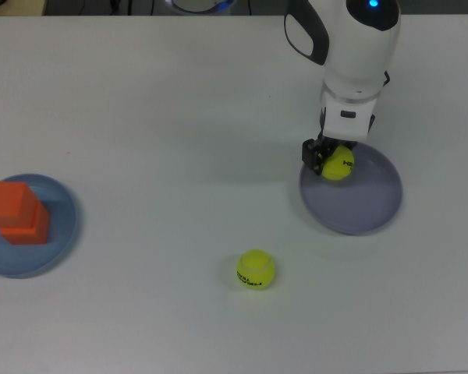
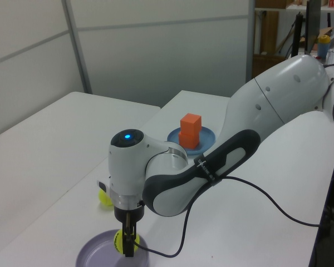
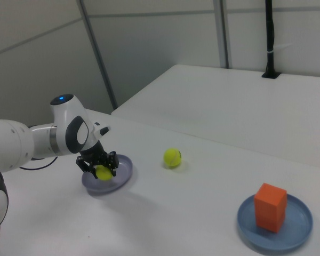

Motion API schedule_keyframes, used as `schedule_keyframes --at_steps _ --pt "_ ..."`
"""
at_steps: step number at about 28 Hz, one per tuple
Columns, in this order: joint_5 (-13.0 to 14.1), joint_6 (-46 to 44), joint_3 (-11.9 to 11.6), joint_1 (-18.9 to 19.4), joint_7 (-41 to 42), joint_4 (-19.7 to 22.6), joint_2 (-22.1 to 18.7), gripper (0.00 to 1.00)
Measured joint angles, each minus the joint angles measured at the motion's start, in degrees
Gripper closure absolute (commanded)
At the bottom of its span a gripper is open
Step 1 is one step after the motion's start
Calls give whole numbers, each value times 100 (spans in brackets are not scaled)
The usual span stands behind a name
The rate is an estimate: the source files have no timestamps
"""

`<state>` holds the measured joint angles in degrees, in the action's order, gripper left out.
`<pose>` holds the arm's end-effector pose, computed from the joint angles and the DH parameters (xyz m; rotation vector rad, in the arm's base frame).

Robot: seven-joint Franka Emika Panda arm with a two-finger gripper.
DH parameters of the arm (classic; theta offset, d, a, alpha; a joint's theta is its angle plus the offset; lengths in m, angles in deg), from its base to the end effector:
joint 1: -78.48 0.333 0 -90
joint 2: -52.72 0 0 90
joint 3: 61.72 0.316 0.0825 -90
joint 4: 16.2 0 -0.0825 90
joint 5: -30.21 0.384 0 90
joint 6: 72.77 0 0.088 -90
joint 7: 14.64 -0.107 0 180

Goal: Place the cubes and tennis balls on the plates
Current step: 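Carry the tennis ball to the lavender plate and release it, then move the gripper to the other tennis ball and lower onto it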

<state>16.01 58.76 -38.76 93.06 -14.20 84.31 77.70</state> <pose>0.5479 0.3816 0.3516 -2.8910 -1.1691 -0.2340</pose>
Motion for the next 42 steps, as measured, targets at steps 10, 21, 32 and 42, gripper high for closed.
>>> schedule_keyframes --at_steps 10,21,32,42 --pt "-238 0 0 56 -262 -3 157 0" --pt "-278 0 -86 11 -434 -648 143 0" --pt "327 161 -980 -288 -530 -1396 202 0" --pt "351 983 -1169 -502 -817 -1542 793 0"
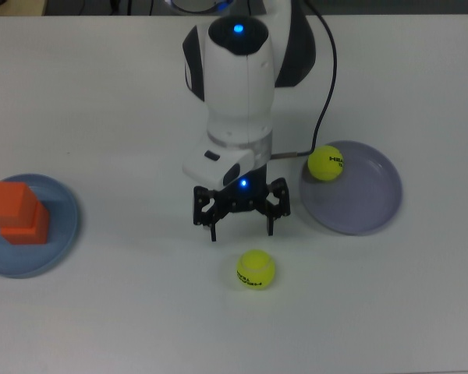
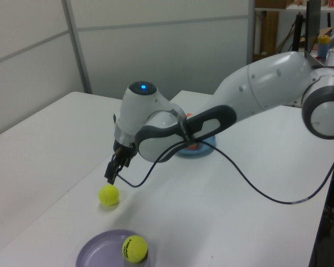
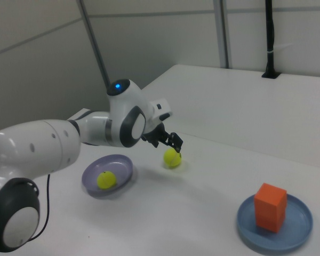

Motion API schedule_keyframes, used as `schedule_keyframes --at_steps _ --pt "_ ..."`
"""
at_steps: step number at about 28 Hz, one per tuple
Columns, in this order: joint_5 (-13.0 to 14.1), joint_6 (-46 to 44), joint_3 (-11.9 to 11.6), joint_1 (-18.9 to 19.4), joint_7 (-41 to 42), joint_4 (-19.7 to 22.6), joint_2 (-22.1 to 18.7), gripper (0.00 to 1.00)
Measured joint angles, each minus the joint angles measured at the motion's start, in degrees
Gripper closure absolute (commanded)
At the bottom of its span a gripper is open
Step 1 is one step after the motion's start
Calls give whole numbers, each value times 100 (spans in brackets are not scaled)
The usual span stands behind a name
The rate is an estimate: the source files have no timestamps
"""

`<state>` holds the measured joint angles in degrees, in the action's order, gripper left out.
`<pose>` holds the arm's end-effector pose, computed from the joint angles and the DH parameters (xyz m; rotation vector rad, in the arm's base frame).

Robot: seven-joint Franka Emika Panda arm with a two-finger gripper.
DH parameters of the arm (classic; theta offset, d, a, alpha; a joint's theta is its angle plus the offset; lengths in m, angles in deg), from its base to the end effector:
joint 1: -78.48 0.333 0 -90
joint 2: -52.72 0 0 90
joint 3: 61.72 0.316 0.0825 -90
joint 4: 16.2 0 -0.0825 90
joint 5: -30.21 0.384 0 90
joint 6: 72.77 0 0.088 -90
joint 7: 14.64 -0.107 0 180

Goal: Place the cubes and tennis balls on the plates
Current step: 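Move the gripper to the other tennis ball and lower onto it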

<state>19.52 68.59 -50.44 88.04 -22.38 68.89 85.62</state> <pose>0.7026 0.2369 0.3891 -2.9834 -0.4450 -0.6410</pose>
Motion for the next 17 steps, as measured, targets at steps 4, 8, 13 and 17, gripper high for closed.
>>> schedule_keyframes --at_steps 4,8,13,17 --pt "0 25 -1 2 -51 -217 249 0" --pt "0 146 -1 6 -57 -420 423 0" --pt "0 477 -1 24 -57 -491 596 0" --pt "0 595 -1 52 -57 -505 710 0"
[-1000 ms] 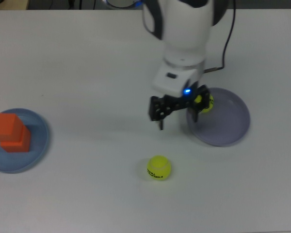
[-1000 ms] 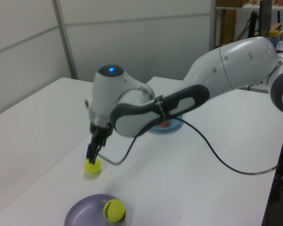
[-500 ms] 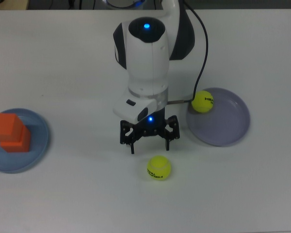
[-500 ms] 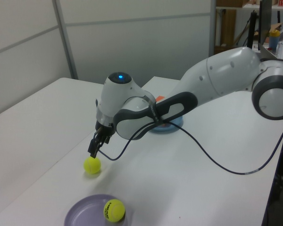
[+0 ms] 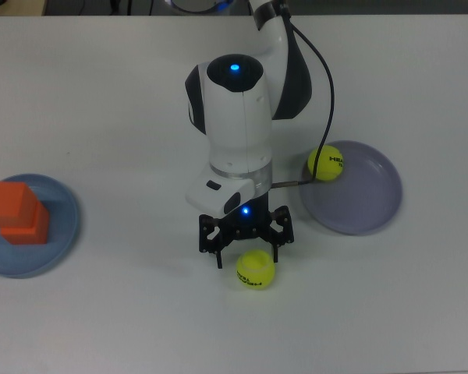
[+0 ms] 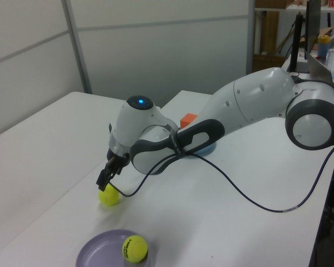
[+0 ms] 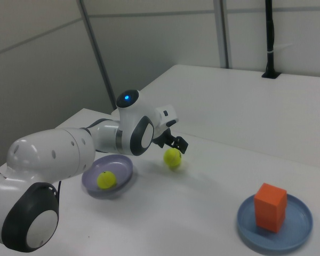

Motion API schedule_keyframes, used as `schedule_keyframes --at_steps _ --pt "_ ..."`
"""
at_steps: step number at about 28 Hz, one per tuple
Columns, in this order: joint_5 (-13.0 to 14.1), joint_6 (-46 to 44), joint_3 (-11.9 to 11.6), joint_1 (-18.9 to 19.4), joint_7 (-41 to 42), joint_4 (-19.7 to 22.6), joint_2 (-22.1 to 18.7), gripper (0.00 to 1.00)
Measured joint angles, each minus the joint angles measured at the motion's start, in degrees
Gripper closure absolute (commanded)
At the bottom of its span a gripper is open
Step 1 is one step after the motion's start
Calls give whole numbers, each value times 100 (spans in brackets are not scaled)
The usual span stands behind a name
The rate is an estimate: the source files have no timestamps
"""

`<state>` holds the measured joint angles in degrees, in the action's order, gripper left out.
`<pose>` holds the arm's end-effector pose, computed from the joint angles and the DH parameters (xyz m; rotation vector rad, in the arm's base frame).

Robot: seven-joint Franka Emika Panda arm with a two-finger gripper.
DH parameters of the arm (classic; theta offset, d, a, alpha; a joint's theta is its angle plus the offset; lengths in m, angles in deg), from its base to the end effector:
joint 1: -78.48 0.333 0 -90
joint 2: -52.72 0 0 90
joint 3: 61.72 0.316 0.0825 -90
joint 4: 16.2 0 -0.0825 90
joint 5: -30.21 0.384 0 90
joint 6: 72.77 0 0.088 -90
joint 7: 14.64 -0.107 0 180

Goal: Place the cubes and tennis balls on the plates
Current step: 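Move the gripper to the other tennis ball and lower onto it, then grasp the second tennis ball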

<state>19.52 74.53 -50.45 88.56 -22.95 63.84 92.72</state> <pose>0.7261 0.2470 0.3537 -2.9241 -0.4166 -0.7236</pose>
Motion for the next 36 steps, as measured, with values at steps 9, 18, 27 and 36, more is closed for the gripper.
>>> schedule_keyframes --at_steps 9,18,27,36 --pt "0 157 0 25 0 -9 149 0" --pt "0 289 1 67 0 -14 423 25" --pt "0 297 3 124 0 -33 471 100" --pt "-1 329 32 132 0 -172 396 100"
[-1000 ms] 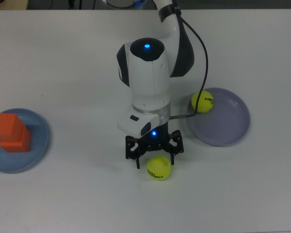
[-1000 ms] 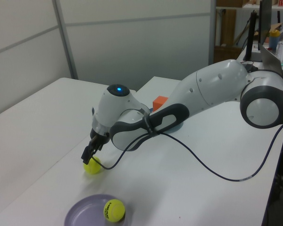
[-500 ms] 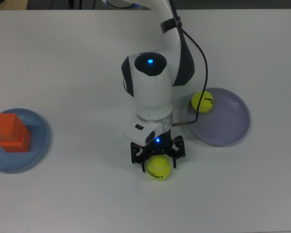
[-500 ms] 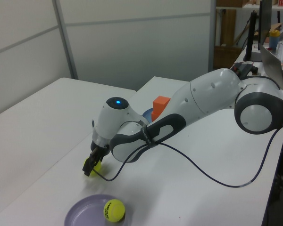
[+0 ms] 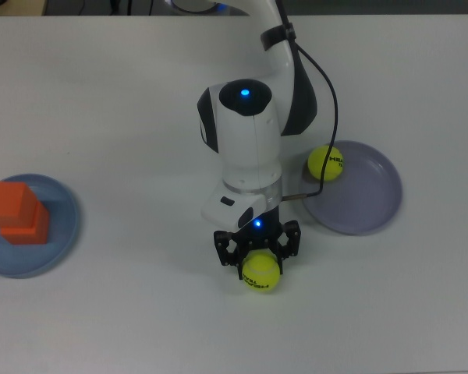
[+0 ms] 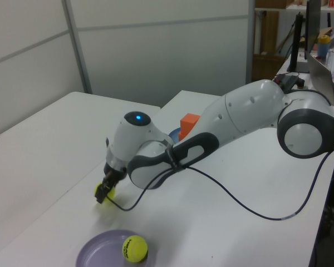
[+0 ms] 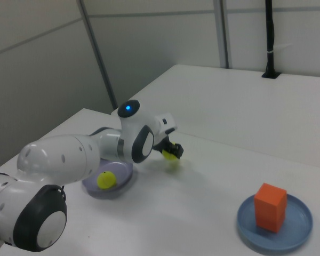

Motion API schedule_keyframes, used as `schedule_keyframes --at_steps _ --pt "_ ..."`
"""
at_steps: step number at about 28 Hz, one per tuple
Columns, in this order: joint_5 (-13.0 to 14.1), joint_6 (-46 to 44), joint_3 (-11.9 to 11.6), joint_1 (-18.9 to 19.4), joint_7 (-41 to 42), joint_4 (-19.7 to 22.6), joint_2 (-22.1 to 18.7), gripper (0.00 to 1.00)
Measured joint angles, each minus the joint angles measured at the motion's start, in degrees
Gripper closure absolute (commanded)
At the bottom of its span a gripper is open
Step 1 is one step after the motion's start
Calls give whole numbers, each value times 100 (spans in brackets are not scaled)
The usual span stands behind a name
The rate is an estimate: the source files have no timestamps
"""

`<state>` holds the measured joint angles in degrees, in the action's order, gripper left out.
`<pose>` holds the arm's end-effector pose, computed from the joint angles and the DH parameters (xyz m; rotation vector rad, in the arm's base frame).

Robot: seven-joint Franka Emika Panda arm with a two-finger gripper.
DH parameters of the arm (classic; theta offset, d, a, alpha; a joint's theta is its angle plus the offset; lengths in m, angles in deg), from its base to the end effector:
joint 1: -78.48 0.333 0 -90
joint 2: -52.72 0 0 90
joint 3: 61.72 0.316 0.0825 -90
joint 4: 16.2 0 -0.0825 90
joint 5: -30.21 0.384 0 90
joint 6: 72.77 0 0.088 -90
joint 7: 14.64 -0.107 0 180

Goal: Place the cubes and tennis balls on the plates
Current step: 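Grasp the second tennis ball, then carry the ball onto the lavender plate and release it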

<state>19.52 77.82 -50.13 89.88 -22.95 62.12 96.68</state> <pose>0.7278 0.2682 0.3237 -2.8879 -0.4411 -0.7374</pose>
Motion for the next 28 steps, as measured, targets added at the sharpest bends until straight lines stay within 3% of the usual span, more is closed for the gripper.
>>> schedule_keyframes --at_steps 4,10,19,28 --pt "0 -126 51 99 0 -19 -330 100" --pt "0 -1041 158 414 -1 58 -776 100" --pt "-164 -1516 201 913 -2 589 -887 100" --pt "-420 -1615 207 1024 -2 911 -899 100"
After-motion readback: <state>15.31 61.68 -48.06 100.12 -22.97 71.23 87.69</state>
